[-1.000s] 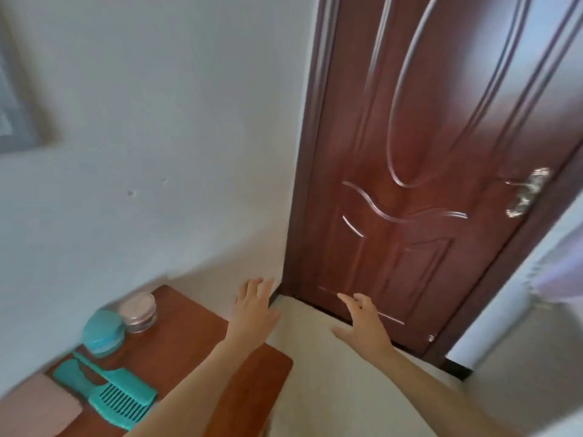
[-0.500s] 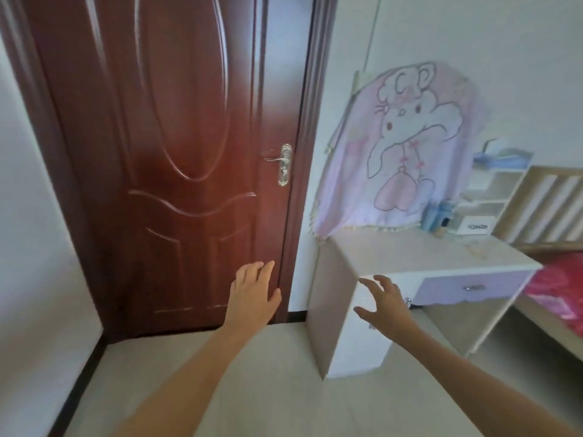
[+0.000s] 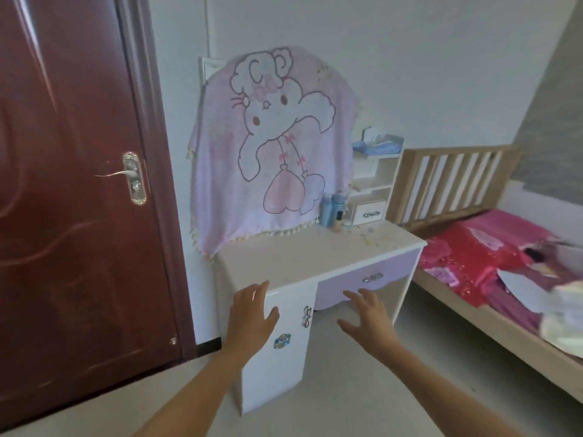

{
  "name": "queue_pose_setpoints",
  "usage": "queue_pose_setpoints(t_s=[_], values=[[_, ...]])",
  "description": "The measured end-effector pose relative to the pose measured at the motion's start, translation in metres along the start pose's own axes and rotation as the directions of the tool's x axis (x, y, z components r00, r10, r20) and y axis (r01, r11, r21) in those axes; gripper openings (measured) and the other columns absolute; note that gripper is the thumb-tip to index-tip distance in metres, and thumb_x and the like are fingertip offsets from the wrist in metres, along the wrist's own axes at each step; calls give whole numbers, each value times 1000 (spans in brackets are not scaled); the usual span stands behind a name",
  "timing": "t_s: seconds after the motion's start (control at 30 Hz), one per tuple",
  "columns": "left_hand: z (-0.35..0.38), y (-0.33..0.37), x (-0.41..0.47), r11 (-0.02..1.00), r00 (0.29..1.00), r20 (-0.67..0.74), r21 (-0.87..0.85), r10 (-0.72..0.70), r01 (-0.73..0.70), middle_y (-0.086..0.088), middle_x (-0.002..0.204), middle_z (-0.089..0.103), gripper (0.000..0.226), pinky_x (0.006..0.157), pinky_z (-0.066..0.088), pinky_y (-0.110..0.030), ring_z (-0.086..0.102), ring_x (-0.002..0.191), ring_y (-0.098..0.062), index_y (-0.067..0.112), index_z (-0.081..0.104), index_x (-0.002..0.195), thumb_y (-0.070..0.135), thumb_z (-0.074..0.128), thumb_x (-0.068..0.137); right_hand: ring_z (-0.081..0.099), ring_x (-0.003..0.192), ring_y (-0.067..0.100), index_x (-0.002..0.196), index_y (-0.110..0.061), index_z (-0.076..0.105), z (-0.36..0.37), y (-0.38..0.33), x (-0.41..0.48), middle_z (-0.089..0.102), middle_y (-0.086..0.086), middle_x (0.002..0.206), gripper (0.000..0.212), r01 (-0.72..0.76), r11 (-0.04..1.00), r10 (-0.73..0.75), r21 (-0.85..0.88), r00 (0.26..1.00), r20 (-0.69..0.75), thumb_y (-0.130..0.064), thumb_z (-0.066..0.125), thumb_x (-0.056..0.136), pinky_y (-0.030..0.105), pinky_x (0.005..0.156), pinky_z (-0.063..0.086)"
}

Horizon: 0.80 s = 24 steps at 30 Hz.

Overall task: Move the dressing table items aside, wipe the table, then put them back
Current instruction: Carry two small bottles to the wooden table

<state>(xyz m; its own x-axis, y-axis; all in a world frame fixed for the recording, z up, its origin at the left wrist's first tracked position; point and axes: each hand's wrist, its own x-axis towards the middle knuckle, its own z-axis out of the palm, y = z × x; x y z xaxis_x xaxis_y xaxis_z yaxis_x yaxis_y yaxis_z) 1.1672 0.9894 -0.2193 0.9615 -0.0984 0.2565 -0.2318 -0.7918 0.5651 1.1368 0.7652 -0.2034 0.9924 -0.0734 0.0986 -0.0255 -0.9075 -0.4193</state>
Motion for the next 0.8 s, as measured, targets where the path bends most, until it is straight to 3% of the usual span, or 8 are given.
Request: queue_pose_setpoints(t_s=[0.47,0.67,0.8], values=[[91,20,216,997,998,39,-62,39,-37,-6,146,35,54,108,27,-34,24,136,-25,14,29,142,27,48,93,29,134,25,141,-24,31,-7,70,181,26,9,148,63,-104,995,104,-2,994,-41,-33,61,86,37,108,32],[139,27,315,994,992,102,-82,76,-68,-8,144,37,55,108,27,-33,28,135,-25,12,30,141,26,49,92,31,132,25,141,-22,30,-24,107,269,29,10,145,61,-196,980,194,-16,977,-91,-30,59,88,35,106,34],[192,40,356,994,977,193,-73,93,-80,-7,144,37,55,106,29,-32,27,134,-24,14,29,142,26,49,92,30,131,24,141,-23,30,-10,153,300,31,9,143,61,-265,964,264,-16,964,-42,-28,60,87,33,107,32]])
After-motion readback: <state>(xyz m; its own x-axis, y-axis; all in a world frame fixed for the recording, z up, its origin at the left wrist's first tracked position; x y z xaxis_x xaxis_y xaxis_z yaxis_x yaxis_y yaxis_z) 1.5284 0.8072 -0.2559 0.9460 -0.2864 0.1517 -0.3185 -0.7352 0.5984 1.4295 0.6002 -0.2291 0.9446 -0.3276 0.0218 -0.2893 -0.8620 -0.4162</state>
